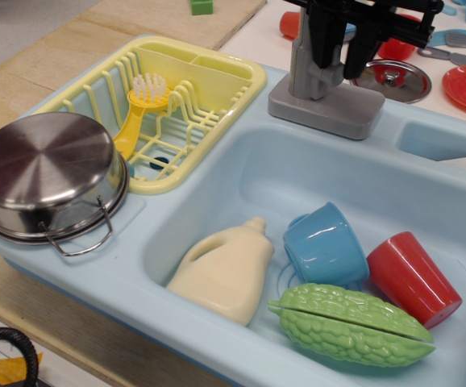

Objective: Turn lever vertical to front

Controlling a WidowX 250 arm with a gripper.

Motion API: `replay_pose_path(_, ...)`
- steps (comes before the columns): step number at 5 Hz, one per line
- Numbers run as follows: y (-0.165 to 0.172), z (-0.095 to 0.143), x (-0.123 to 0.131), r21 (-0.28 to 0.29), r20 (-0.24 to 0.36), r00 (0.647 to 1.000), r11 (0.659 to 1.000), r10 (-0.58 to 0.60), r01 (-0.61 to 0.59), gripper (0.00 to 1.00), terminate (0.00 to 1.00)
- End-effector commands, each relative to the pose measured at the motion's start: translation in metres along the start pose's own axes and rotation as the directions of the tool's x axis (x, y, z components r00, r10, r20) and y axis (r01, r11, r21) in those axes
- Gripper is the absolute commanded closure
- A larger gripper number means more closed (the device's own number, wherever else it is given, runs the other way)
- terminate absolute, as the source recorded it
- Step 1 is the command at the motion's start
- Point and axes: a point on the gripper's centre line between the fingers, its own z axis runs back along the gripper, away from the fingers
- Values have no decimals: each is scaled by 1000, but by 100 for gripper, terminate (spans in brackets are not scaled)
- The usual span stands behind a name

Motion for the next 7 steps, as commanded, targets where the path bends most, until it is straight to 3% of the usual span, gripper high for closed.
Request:
replay_pose_path(1, 1, 11, 3, -19, 66, 998, 1000, 20, -18, 100, 0)
replay_pose_path(7, 10, -11, -67, -104, -4, 980, 975, 199, -198, 100, 0)
